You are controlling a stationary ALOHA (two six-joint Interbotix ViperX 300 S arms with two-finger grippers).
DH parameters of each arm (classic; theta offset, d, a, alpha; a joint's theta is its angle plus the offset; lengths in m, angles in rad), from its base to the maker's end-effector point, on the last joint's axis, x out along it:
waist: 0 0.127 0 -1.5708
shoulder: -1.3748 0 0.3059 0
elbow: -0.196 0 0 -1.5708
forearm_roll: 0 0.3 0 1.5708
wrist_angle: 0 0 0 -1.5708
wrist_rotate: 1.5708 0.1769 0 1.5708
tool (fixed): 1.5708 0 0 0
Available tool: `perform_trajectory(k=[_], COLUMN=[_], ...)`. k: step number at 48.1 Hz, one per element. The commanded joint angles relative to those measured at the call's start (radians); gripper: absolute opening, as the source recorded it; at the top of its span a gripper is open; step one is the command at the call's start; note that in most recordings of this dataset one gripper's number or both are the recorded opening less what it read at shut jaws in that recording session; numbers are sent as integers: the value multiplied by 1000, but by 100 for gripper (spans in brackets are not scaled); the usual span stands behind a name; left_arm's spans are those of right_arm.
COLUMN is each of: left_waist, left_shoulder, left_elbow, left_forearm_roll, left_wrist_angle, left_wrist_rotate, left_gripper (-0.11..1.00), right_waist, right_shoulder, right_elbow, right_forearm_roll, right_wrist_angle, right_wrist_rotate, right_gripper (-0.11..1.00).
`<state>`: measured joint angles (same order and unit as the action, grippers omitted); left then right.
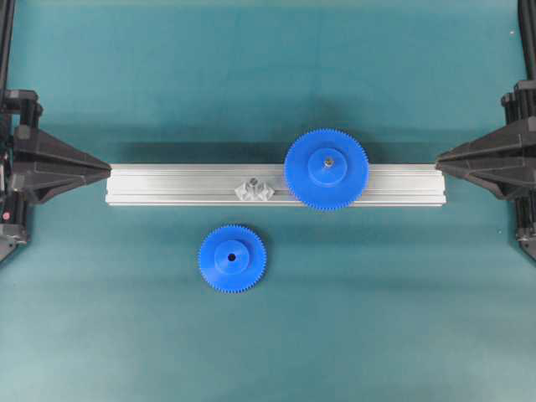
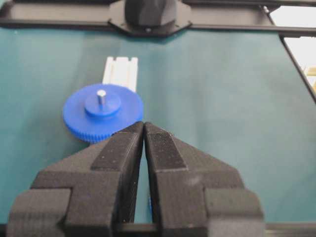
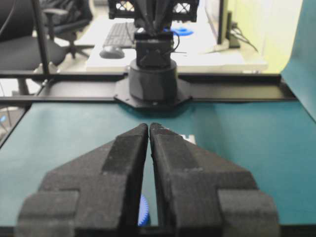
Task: Find the location of the shaft and insert the small gear.
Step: 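Move the left gripper toward the small blue gear on the table, then lower the left gripper over the small blue gear's hub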
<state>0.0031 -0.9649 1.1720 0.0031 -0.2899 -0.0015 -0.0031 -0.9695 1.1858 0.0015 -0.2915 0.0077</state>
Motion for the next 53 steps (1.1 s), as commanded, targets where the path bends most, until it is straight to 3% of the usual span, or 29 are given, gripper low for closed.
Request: perform_trajectory(k=[1,4,6,14,24,41,47,53], left_waist=[-26,-34,-38,-58,-89,-112,-123,-124], left_shoulder=[29,52,71,152,313,551,617,681], left_elbow=[-11,-26,-40,-110,-179,-295,-334,-374], left_forearm_roll=[14,14,14,14,14,15,15,15], left_wrist_angle=[37,71,83,140,238,313,327,328], left_wrist_rotate=[-41,-66,-84,-141,-132,-121,-104,-107], left_gripper=[11,5,-1,-1,-1,-1,13,48], right_waist=[5,5,5,6,5,-21,-29,-32], right_shoulder=[6,-3,-8,-9,-5,-2,-3,-3], right_elbow=[-17,-15,-17,-44,-72,-69,-69,-69], right_forearm_roll=[3,21,31,35,34,32,32,32], right_wrist_angle=[-5,8,29,195,371,471,497,531], right_wrist_rotate=[2,6,14,74,103,103,103,103], right_gripper=[16,18,12,2,2,2,2,2])
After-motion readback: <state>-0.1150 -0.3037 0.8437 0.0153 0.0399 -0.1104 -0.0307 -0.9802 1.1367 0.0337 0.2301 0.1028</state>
